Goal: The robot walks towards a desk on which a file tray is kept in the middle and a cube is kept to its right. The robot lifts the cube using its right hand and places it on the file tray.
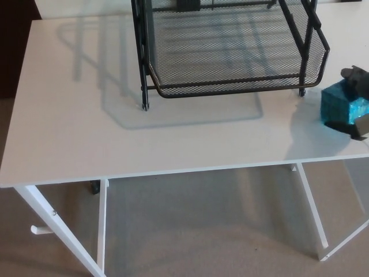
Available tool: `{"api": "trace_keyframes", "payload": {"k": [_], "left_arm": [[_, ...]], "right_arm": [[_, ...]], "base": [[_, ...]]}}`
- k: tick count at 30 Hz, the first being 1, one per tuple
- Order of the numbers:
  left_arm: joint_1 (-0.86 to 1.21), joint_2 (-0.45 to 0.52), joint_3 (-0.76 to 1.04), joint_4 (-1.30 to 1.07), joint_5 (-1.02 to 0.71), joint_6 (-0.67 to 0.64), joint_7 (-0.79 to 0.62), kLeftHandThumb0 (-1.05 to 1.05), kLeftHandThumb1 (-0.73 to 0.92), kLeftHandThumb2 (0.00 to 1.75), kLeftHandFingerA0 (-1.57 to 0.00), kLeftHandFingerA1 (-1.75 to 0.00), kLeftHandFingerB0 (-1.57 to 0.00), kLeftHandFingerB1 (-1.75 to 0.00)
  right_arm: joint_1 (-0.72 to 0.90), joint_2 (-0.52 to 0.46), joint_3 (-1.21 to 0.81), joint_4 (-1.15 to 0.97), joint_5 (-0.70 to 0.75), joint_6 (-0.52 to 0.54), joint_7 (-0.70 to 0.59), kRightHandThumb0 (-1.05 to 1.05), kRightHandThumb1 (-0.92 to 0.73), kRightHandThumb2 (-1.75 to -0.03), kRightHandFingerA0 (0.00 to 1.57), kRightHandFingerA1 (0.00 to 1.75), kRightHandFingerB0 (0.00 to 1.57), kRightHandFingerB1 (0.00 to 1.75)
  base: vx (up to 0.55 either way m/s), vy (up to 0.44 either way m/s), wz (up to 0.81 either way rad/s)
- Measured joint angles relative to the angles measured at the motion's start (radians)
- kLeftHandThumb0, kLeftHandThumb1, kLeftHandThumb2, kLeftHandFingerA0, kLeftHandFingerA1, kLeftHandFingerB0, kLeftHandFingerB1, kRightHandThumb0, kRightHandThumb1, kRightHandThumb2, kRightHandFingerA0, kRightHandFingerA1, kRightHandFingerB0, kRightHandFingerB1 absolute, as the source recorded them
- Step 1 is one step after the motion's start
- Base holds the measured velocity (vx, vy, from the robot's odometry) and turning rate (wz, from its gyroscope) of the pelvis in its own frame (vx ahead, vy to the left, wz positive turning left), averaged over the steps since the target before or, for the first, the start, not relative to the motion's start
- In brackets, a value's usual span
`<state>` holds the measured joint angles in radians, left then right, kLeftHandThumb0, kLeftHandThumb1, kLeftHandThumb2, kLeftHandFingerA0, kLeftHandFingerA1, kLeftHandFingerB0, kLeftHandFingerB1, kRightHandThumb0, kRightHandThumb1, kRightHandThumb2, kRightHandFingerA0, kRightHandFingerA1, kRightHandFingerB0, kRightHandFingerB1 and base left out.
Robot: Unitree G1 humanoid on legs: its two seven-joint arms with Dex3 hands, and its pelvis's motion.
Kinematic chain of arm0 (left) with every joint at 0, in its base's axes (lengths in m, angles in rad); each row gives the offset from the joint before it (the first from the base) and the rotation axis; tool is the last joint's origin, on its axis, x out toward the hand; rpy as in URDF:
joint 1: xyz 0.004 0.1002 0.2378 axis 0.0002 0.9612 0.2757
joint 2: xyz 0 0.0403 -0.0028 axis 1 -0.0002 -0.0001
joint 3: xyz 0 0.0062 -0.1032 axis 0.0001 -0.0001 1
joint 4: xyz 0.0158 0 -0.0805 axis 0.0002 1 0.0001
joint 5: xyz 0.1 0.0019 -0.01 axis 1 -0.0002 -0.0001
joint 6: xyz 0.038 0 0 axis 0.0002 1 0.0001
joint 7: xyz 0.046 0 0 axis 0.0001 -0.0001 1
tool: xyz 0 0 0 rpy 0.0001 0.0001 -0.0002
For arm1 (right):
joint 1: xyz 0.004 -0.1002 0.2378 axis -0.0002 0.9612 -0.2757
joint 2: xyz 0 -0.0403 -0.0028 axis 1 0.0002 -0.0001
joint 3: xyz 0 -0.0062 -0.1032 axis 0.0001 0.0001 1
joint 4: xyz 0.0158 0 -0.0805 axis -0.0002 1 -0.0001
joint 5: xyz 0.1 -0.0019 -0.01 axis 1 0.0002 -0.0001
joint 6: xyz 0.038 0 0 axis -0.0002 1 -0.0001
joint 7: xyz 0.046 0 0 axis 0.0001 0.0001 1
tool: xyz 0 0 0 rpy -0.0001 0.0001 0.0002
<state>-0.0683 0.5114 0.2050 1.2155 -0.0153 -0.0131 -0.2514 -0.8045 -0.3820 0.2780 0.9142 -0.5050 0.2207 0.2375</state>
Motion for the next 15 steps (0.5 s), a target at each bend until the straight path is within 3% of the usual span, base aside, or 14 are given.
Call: {"api": "trace_keyframes", "payload": {"k": [1,2,3,4,5,7,9,11,12,13,15], "left_arm": [[0.001,-0.001,-0.001,0.000,0.000,0.000,0.000,-1.05,0.92,0.81,-0.41,-1.06,-0.28,-0.90],[0.002,-0.002,-0.001,0.000,0.000,0.000,0.000,-1.05,0.92,0.81,-0.41,-1.06,-0.28,-0.90],[0.003,-0.002,-0.002,0.000,0.000,0.000,0.000,-1.05,0.92,0.81,-0.44,-1.01,-0.30,-0.86],[0.003,-0.002,-0.003,0.000,0.000,0.000,0.000,-1.04,0.92,0.81,-0.41,-1.04,-0.28,-0.89],[0.003,-0.003,-0.004,0.000,0.000,0.000,0.000,-1.04,0.92,0.82,-0.44,-1.00,-0.30,-0.85],[0.003,-0.003,-0.007,0.000,0.000,0.000,0.000,-1.04,0.92,0.82,-0.44,-1.01,-0.30,-0.85],[0.005,-0.003,-0.010,0.000,0.001,0.000,0.000,-1.03,0.92,0.83,-0.43,-0.98,-0.30,-0.84],[0.005,-0.003,-0.013,0.000,0.001,0.000,0.000,-1.02,0.92,0.83,-0.40,-1.02,-0.28,-0.87],[0.005,-0.003,-0.015,0.000,0.001,0.000,0.000,-1.03,0.92,0.83,-0.43,-0.98,-0.30,-0.83],[0.005,-0.003,-0.017,0.000,0.001,0.000,0.000,-1.03,0.92,0.82,-0.44,-0.99,-0.31,-0.84],[0.006,-0.003,-0.020,0.000,0.002,0.000,0.000,-1.03,0.92,0.82,-0.45,-0.99,-0.32,-0.85]], "right_arm": [[0.008,0.009,-0.012,-0.005,0.001,0.000,-0.018,-0.57,-0.54,-0.85,0.47,0.74,0.27,0.47],[0.012,0.016,-0.018,-0.007,0.000,0.000,-0.035,-0.57,-0.54,-0.85,0.47,0.74,0.27,0.47],[0.014,0.022,-0.020,-0.008,-0.001,0.000,-0.052,-0.48,-0.66,-0.60,0.41,0.77,0.35,0.35],[0.016,0.028,-0.022,-0.009,-0.002,0.000,-0.068,-0.48,-0.52,-0.84,0.51,0.78,0.33,0.52],[0.019,0.033,-0.023,-0.009,-0.003,0.000,-0.089,-0.42,-0.61,-0.58,0.64,1.08,0.45,0.44],[0.024,0.038,-0.022,-0.009,-0.007,0.000,-0.125,-0.40,-0.62,-0.60,0.78,1.33,0.49,0.47],[0.028,0.040,-0.016,-0.009,-0.012,-0.001,-0.157,-0.32,-0.67,-0.60,0.86,1.22,0.50,0.43],[0.035,0.041,-0.005,-0.009,-0.018,-0.003,-0.188,-0.29,-0.68,-0.60,0.85,1.31,0.53,0.43],[0.039,0.042,0.001,-0.009,-0.021,-0.005,-0.202,-0.27,-0.70,-0.61,0.83,1.11,0.54,0.42],[0.044,0.042,0.008,-0.009,-0.024,-0.007,-0.218,-0.23,-0.73,-0.61,0.85,1.25,0.62,0.48],[0.053,0.041,0.026,-0.011,-0.035,-0.013,-0.256,-0.22,-0.71,-0.63,0.84,1.32,0.67,0.53]], "base": [[0.00,0.000,0.00],[0.00,0.000,0.00],[0.00,0.000,0.00],[0.00,0.000,0.00],[0.00,0.000,0.00],[0.00,0.000,0.00],[0.00,0.000,0.00],[0.00,0.000,0.00],[0.00,0.000,0.00],[0.00,0.000,0.00],[0.00,0.000,0.00]]}}
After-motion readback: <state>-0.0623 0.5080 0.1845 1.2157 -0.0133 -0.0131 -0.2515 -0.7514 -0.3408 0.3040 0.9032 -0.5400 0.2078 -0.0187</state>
